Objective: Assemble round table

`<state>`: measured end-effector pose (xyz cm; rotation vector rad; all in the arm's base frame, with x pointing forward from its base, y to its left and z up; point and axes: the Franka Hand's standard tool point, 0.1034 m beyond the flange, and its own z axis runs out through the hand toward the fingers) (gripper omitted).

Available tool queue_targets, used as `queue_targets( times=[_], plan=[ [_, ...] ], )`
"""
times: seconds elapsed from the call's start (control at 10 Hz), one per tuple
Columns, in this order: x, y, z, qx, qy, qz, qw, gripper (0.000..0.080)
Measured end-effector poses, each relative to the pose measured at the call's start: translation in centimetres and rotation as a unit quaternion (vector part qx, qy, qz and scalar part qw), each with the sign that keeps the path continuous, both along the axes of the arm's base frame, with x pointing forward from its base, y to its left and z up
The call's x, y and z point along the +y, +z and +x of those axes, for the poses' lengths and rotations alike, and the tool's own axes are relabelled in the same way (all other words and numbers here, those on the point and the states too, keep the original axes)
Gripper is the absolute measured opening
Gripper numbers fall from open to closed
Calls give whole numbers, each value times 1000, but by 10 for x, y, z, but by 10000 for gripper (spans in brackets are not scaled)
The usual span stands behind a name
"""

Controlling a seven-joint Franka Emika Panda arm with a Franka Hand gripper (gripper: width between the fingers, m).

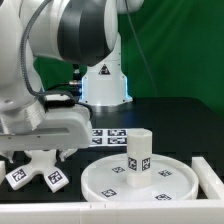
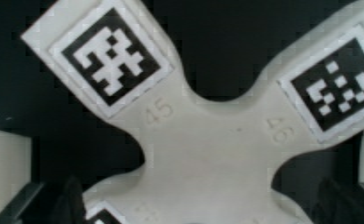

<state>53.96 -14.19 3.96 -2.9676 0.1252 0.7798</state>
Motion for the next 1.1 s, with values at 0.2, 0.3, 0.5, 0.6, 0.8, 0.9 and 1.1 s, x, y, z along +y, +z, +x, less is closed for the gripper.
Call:
queue_targets(
  times=[0.2, 0.3, 0.5, 0.6, 0.8, 0.9, 1.1],
  plan=[
    [-1, -1, -2, 4, -18, -10, 1000, 649],
    [-2, -3, -2, 6, -25, -14, 1000, 649],
    [0, 0, 1, 6, -40, -23, 999, 649],
    [0, 0, 1, 6, -40, -23, 999, 649],
    [0, -3, 1, 4, -40, -24, 999, 649],
    [2, -5, -1, 5, -39, -23, 999, 649],
    [2, -10, -4, 4, -39, -24, 999, 649]
  ],
)
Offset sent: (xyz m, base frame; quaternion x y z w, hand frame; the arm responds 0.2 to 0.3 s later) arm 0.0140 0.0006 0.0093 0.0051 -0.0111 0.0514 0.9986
